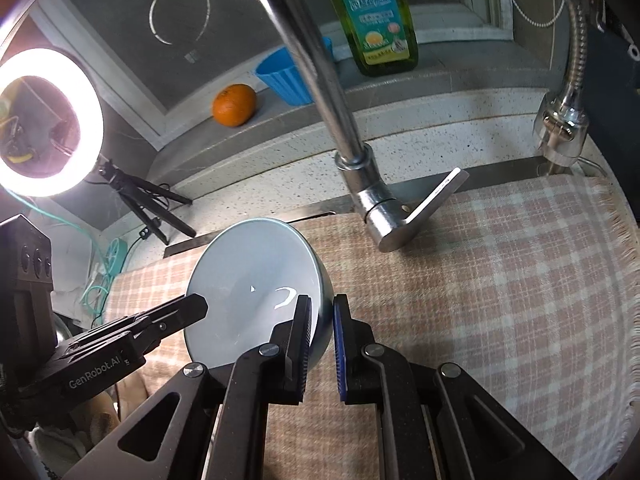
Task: Organize plates and bowls
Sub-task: 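Lift the pale blue bowl and carry it over the nested steel bowls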
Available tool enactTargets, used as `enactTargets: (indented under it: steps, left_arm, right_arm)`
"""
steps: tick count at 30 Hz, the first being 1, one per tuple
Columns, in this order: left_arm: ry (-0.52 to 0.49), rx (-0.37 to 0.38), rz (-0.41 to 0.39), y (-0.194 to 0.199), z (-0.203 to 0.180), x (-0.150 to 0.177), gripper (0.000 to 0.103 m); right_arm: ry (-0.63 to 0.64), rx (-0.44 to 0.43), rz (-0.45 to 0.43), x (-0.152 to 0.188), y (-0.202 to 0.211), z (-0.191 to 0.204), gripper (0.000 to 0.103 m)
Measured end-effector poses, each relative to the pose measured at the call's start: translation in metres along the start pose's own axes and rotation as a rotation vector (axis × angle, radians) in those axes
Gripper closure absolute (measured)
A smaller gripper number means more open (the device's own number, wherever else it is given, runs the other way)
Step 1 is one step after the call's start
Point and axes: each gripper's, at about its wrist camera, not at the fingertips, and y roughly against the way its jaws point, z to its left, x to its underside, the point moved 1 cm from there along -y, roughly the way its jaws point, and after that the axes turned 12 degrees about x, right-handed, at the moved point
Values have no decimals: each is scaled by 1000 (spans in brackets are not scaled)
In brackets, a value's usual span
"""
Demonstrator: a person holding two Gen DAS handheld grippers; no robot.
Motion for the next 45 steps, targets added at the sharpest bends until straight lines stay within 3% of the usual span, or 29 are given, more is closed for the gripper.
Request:
enactTargets:
  steps: [17,45]
  left_arm:
    - [10,-12,-47,76,26,40,96]
    - [160,-121,-166,189,124,95,96]
  right_arm:
    - [45,-38,-33,38,49,64,93]
    - [244,-151,17,89,49,221,93]
